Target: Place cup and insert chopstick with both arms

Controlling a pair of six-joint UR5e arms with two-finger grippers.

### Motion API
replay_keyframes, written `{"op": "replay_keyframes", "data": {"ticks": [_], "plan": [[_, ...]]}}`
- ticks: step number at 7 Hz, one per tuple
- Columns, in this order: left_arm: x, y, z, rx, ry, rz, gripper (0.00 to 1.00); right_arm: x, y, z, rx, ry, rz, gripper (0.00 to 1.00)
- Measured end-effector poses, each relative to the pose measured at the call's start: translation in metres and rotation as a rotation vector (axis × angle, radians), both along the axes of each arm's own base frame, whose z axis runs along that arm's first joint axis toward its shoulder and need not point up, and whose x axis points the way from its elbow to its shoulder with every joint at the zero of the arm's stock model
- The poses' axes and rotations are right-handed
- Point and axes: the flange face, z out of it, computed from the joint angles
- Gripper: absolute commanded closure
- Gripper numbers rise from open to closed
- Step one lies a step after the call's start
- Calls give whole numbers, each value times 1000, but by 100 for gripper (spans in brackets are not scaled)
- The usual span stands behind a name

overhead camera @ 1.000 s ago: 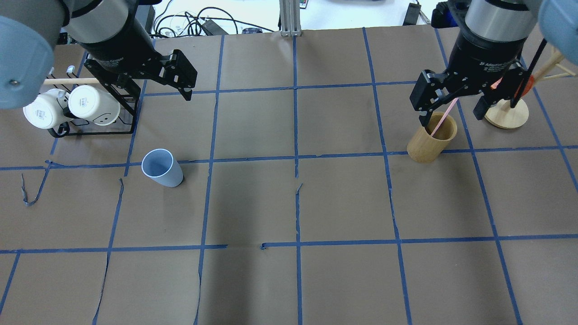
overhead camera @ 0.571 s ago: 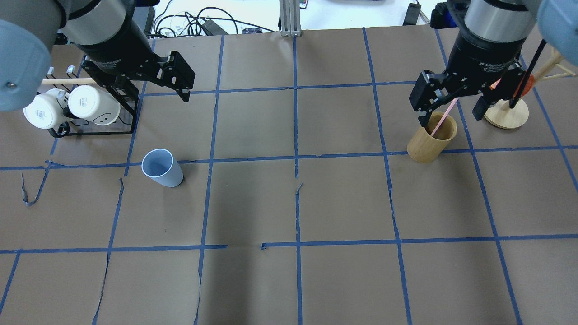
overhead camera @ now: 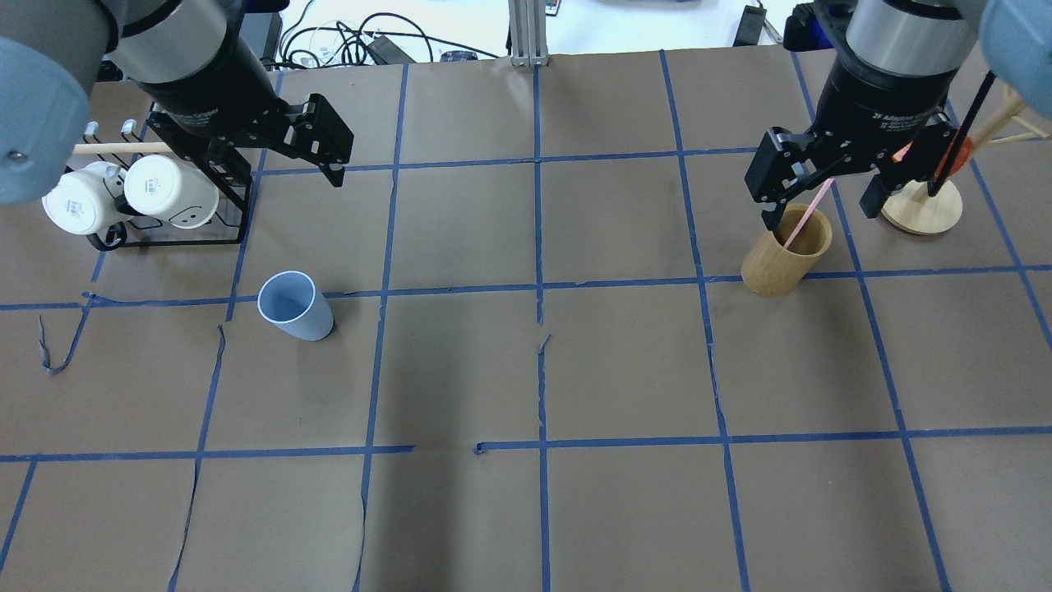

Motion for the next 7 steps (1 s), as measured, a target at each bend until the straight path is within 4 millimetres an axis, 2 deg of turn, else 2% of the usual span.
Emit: {"op": "replay_keyframes", "data": {"ticks": [4,7], "plan": [[3,2,-1,17,0,6,0,0,0,0,-1,-1,0,0],[15,1,-2,33,-2,0,0,0,0,4,-8,-2,0,0]]}}
